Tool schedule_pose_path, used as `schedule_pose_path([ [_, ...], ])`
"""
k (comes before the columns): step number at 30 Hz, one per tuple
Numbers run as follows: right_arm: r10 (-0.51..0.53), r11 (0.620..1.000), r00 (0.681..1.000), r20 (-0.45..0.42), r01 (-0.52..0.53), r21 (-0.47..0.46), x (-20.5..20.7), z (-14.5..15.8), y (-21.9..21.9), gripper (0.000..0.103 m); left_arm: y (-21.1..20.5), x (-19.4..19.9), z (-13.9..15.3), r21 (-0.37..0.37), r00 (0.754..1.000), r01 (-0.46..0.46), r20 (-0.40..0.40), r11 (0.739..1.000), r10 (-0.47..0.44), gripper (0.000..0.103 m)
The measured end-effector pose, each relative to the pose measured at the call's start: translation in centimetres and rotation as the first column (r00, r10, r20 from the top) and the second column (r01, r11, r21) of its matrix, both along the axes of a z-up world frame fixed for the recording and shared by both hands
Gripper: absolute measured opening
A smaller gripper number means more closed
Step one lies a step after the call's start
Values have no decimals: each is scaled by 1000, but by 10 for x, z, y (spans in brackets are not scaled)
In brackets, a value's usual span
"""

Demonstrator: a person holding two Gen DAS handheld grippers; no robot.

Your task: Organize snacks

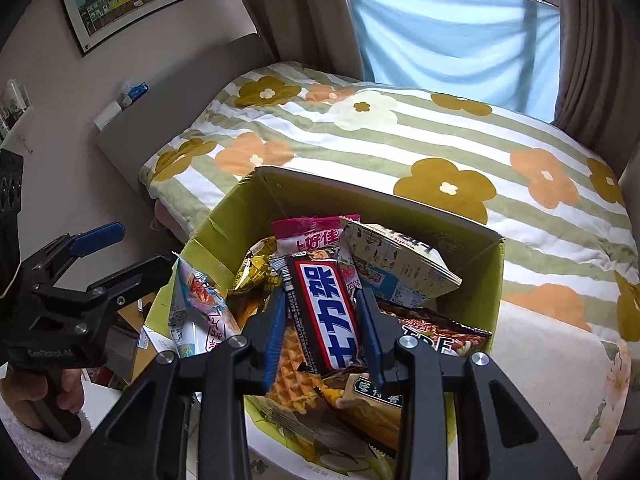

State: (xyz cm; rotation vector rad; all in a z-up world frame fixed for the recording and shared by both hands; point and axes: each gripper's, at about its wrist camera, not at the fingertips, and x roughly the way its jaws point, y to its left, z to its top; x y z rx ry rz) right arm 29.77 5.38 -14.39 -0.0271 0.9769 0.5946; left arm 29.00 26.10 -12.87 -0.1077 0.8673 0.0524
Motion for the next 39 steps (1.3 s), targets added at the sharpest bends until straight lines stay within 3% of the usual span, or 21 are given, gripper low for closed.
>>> schedule_pose_path([
  [1,4,1000,1000,-15,-4,11,2,-2,3,39,1,-1,0,0,1000,-2,0,1000,2,103],
  [5,-22,1000,1000,-17,23,21,3,-6,8,99,4,-6,-2,13,1000,-6,-6,1000,6,103],
  [16,-76,997,997,11,76,-16,-11,-7,-2,101,1,-5,-9,37,999,23,-25,999,-22,103],
  [27,-120,993,984,129,121,-2,-57,31,-47,101,-49,-43,25,63,998,41,55,997,-44,103],
  [33,-163,984,950,265,176,-26,-111,67,-99,101,-97,-87,62,81,986,58,150,995,-70,103],
  [39,-245,963,890,383,269,-9,-169,100,-148,102,-143,-139,95,84,961,110,246,990,-128,103],
])
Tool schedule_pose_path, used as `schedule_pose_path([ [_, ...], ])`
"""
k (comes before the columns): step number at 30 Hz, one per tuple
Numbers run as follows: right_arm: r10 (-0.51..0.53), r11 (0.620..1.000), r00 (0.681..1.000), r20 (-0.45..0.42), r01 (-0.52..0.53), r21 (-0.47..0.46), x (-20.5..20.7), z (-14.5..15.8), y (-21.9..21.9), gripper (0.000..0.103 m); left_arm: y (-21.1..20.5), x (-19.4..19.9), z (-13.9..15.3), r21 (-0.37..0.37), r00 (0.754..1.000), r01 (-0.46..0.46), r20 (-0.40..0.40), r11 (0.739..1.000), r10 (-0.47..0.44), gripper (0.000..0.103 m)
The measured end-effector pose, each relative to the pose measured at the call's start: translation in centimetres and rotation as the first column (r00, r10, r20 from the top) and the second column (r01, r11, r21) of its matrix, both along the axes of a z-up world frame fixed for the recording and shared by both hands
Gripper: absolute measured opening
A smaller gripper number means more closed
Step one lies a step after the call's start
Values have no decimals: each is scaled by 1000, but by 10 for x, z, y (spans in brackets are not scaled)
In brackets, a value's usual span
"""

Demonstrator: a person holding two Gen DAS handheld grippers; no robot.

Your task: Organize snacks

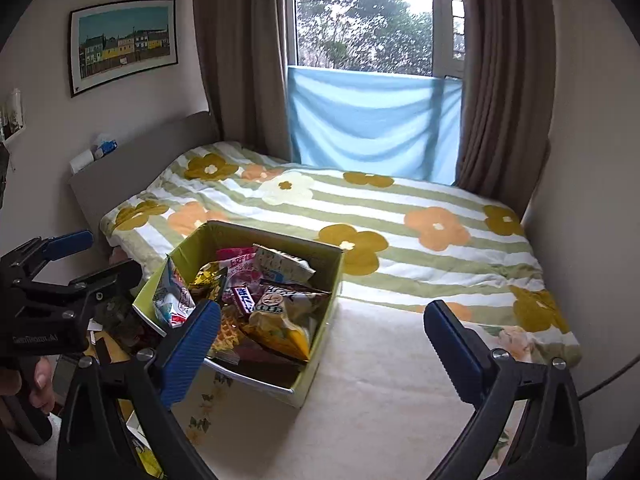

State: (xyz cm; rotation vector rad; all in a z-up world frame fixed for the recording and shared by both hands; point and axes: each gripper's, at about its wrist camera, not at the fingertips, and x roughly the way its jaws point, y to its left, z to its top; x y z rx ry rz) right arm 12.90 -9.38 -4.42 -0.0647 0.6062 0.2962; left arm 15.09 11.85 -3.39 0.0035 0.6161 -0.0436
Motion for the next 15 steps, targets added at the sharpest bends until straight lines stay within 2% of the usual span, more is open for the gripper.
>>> schedule_pose_path([
  [3,-60,998,997,55,60,16,-25,11,-19,102,-19,-26,12,8,998,8,56,1000,-9,103],
  [8,-134,991,986,95,131,34,-59,24,-45,102,-34,-62,22,-6,993,0,118,1000,1,103],
  [15,-228,974,967,110,225,33,-93,21,-61,102,-49,-96,20,5,989,-12,147,1000,11,103],
])
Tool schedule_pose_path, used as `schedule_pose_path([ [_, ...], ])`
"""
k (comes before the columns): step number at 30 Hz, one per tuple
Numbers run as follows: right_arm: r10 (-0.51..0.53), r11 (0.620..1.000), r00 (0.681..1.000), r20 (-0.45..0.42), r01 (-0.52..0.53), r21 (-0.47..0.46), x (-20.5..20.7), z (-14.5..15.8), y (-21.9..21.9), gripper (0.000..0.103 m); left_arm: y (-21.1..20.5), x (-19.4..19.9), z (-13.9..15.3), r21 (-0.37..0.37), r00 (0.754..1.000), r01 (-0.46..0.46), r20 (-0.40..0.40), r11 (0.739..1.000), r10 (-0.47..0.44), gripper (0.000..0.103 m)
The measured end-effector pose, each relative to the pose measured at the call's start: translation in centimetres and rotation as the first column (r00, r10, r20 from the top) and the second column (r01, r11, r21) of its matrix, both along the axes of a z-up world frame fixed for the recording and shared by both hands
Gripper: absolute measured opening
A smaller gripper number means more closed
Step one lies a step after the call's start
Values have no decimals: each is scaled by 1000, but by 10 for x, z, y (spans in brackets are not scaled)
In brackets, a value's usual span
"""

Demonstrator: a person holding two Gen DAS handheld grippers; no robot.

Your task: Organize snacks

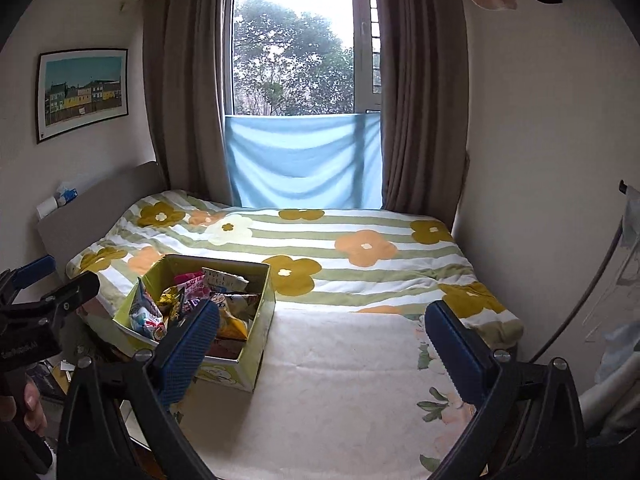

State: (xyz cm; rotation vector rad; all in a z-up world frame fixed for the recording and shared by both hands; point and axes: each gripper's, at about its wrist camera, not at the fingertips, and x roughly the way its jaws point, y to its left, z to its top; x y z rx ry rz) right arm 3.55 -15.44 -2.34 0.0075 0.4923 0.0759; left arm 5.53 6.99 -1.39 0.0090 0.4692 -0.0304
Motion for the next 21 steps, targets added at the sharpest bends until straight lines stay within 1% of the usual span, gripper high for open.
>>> schedule_pose_path([
  [3,-19,1000,1000,-4,19,0,-8,-4,-4,102,-2,-9,-5,5,1000,-6,11,1000,6,103],
  [7,-31,1000,999,-13,31,5,-10,-8,-9,102,-2,-16,-8,-3,1000,-9,3,1000,9,103],
  [21,-49,999,999,-9,49,9,-22,-7,-15,102,-14,-27,-7,18,1000,1,2,1000,-1,103],
])
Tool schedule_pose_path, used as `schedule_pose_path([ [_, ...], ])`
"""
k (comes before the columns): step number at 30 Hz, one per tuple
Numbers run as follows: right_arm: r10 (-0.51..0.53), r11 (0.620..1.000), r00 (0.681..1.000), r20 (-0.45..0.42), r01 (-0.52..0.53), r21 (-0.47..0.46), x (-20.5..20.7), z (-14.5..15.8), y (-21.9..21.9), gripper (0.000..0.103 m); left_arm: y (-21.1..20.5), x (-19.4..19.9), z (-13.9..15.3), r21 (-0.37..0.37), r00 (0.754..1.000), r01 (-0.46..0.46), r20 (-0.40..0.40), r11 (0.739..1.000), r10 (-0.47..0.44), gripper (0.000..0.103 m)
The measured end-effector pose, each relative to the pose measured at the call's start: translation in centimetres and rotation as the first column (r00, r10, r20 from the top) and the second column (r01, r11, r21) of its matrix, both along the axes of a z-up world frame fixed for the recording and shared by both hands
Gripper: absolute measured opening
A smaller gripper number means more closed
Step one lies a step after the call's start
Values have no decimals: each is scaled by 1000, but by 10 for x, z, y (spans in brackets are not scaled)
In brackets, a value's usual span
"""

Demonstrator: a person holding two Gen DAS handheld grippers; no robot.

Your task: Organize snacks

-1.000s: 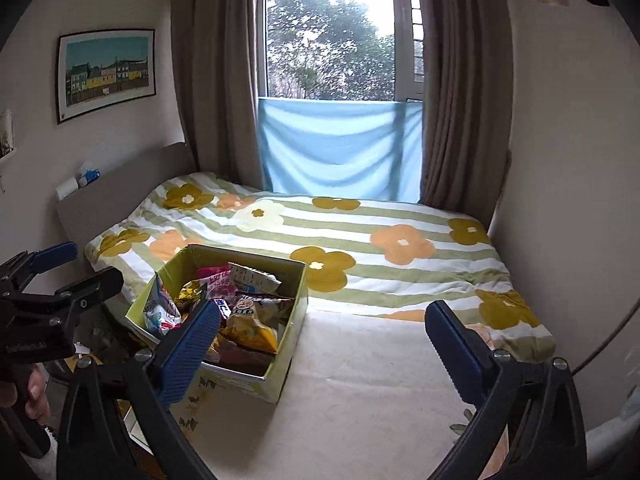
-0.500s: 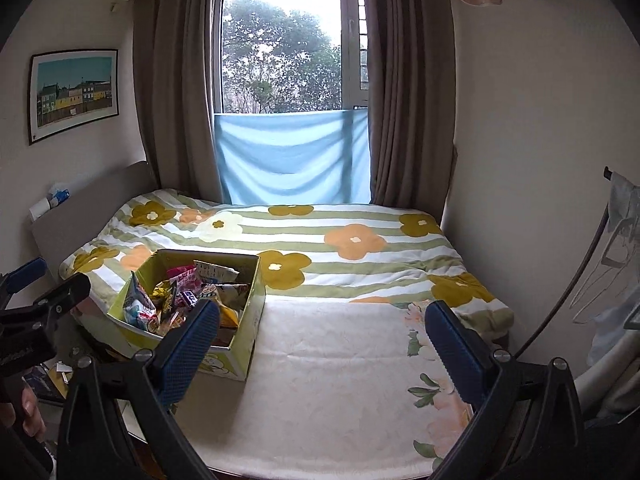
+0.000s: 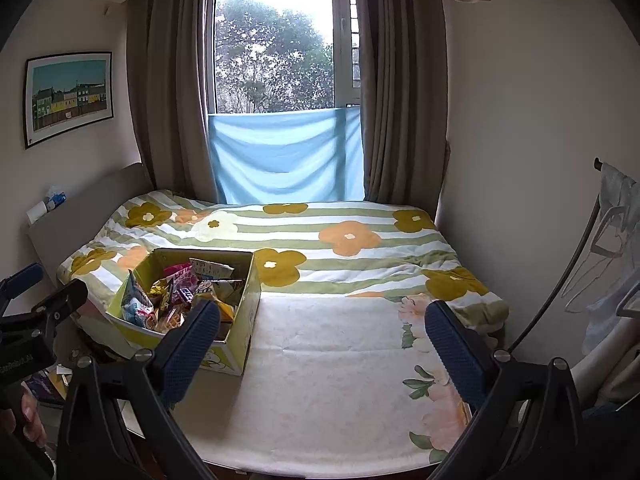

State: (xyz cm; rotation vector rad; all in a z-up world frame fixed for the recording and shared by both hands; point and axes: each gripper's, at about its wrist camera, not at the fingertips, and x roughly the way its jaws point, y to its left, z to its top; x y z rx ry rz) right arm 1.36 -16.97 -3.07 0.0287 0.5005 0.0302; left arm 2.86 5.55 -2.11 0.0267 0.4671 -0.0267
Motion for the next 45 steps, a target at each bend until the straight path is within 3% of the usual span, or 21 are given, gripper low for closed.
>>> schedule_pose_path([
  [32,-30,1000,1000,-8,30,2,-2,-3,-8,102,-8,-6,-1,14,1000,-27,8,1000,27,103],
  [45,-19,1000,999,-26,19,6,0,-7,-8,102,-10,-1,-6,46,995,-97,24,994,96,103],
])
